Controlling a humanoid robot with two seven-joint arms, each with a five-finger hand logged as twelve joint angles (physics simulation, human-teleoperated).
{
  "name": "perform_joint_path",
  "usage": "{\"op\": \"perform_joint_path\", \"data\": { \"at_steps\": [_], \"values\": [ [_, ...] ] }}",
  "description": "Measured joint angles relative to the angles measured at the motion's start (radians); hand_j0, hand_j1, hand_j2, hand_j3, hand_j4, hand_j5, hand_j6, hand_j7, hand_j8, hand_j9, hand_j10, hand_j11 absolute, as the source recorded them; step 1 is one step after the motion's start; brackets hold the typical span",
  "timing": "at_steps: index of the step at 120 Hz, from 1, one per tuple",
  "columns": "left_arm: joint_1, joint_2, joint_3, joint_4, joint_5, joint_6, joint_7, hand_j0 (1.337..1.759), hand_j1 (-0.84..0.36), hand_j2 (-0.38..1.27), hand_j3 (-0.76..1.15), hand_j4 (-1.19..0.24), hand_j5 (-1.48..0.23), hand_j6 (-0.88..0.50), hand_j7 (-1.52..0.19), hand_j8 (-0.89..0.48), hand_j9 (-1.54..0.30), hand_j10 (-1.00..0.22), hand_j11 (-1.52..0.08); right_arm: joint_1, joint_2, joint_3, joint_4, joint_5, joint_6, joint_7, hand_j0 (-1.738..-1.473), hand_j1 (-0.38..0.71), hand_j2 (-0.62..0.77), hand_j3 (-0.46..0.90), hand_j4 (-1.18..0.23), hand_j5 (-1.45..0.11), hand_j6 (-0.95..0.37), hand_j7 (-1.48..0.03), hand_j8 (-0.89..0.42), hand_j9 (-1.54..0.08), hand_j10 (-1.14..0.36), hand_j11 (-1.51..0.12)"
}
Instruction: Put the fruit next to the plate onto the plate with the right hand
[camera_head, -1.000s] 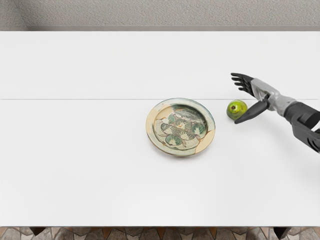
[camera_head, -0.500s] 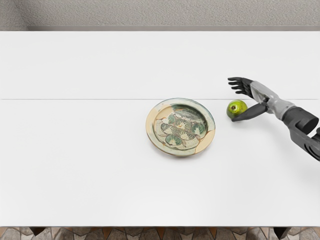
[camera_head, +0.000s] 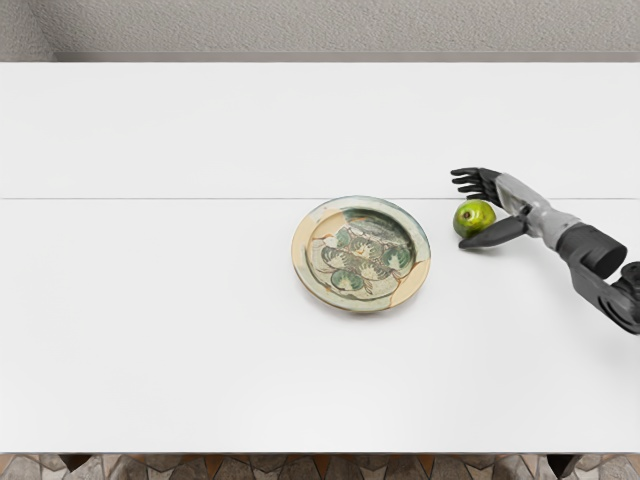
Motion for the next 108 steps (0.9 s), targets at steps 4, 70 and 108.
{"op": "perform_joint_path", "data": {
  "at_steps": [4, 70, 108],
  "values": [
    [0.000, 0.000, 0.000, 0.000, 0.000, 0.000, 0.000, 1.658, 0.35, 0.00, 0.00, 0.00, 0.00, 0.00, 0.00, 0.00, 0.00, 0.00, 0.00, 0.000, 0.003, 0.000, -0.003, 0.000, 0.000, 0.000, -1.658, -0.03, -0.04, 0.00, -0.26, -0.33, -0.26, -0.34, -0.26, -0.33, -0.21, -0.42],
    [0.000, 0.000, 0.000, 0.000, 0.000, 0.000, 0.000, 1.658, 0.35, 0.00, 0.00, 0.00, 0.00, 0.00, 0.00, 0.00, 0.00, 0.00, 0.00, -0.001, 0.024, 0.001, -0.021, 0.002, 0.002, 0.003, -1.658, 0.04, -0.05, 0.00, -0.34, -0.41, -0.33, -0.42, -0.34, -0.41, 0.07, -0.96],
    [0.000, 0.000, 0.001, 0.000, -0.001, 0.000, 0.000, 1.658, 0.35, 0.00, 0.00, 0.00, 0.00, 0.00, 0.00, 0.00, 0.00, 0.00, 0.00, -0.010, 0.024, 0.009, -0.028, 0.000, 0.006, 0.016, -1.655, 0.09, -0.11, 0.00, -0.47, -0.57, -0.46, -0.59, -0.46, -0.59, -0.02, -0.78]
  ]
}}
